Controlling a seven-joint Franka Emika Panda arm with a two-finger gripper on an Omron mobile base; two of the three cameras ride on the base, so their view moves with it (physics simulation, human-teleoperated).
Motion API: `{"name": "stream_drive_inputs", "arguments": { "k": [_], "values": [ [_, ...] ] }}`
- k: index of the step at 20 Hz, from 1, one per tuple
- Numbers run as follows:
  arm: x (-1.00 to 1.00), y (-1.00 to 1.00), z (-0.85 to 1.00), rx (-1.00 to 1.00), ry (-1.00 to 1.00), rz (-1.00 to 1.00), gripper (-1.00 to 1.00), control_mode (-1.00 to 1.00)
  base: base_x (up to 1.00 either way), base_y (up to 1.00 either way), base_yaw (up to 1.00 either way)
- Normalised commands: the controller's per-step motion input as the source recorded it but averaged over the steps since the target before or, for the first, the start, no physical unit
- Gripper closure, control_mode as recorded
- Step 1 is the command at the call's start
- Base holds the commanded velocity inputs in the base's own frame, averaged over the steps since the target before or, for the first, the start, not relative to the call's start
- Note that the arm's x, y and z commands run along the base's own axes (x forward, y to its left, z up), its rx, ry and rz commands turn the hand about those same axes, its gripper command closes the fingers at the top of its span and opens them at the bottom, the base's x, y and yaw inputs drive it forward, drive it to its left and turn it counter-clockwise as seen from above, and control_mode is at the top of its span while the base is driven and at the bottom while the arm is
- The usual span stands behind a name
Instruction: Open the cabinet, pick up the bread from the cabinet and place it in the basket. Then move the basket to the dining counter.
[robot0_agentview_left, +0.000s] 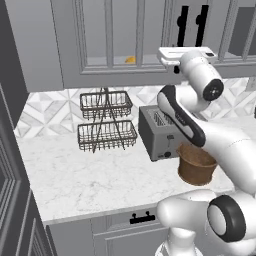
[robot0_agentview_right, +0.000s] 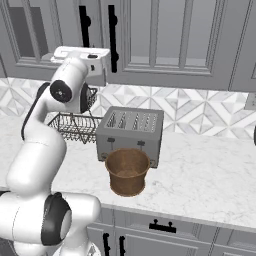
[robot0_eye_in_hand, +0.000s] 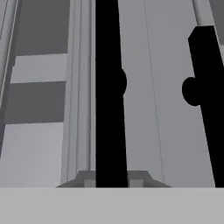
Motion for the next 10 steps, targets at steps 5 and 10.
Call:
{"name": "stream_drive_inputs", "arguments": {
  "k": [5, 10],
  "values": [
    [-0.94, 0.23, 0.05, -0.04, 0.13, -0.09, 1.0, -1.0, 0.0, 0.0, 0.0],
    [-1.0, 0.3, 0.0, -0.04, 0.04, -0.08, 1.0, -1.0, 0.0, 0.0, 0.0]
  ]
}}
